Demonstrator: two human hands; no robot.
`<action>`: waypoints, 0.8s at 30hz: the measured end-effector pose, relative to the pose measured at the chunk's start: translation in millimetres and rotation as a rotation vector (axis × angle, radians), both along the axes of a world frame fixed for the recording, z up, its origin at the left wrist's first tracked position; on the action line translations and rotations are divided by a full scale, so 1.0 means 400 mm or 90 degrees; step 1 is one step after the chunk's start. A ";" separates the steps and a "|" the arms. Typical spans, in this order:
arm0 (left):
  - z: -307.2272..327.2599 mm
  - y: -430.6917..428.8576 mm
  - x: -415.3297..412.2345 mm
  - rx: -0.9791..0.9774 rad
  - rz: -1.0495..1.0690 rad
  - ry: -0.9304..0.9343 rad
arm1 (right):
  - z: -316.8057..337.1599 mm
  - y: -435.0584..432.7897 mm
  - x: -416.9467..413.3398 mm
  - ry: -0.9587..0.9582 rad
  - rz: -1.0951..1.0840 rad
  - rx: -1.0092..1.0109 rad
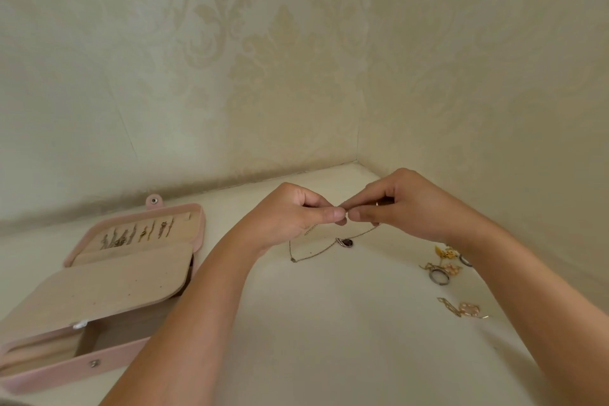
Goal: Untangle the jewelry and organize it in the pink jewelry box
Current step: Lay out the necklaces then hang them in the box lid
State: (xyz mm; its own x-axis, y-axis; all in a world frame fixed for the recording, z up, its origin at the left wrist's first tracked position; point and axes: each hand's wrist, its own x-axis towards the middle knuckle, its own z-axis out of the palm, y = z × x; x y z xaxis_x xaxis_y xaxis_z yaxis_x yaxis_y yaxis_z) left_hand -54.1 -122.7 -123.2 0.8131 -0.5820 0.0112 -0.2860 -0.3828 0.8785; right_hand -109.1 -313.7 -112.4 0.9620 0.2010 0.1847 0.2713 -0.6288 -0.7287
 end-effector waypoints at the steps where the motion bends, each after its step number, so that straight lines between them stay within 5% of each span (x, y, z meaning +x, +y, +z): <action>1: 0.000 0.003 0.000 -0.006 -0.007 0.008 | -0.002 0.003 0.000 -0.009 -0.009 0.007; 15: 0.000 0.012 0.016 -0.086 0.039 0.059 | -0.024 0.049 0.000 -0.175 -0.099 0.013; 24: 0.005 0.007 0.013 -0.138 0.081 0.027 | -0.020 0.074 -0.018 -0.145 -0.146 0.080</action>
